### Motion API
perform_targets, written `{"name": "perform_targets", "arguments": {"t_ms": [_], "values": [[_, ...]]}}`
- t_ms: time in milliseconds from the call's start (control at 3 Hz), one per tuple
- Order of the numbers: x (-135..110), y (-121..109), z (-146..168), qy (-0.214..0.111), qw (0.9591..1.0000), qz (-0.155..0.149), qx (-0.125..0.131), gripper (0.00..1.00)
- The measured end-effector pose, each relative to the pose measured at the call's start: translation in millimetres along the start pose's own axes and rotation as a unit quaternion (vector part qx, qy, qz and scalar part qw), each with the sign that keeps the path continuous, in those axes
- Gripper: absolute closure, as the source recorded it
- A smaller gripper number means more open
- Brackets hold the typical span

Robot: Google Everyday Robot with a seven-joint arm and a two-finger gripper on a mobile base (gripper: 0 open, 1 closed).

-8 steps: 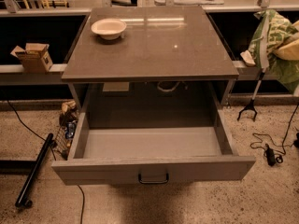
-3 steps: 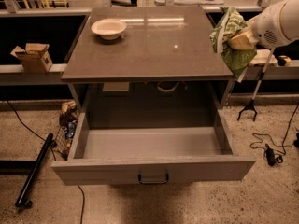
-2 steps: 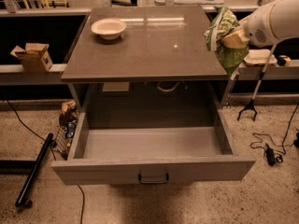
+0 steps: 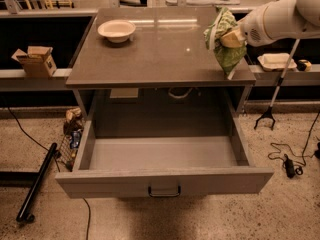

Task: Pick green jalapeno chip bag from top drawer and place on counter

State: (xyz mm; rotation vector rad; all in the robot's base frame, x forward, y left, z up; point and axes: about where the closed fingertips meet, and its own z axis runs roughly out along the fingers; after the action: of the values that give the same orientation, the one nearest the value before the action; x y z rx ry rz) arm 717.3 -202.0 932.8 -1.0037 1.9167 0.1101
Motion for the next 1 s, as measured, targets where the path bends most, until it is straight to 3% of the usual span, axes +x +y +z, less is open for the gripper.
{"name": "perform_targets", "arguments": {"t_ms": [667,1000], "values": [[-15,-10,53,-0.011,0.9993,0.029,-0.02,0.59],[-19,-11,73,-0.012,0.9986,0.042,-0.029,0.28]]}}
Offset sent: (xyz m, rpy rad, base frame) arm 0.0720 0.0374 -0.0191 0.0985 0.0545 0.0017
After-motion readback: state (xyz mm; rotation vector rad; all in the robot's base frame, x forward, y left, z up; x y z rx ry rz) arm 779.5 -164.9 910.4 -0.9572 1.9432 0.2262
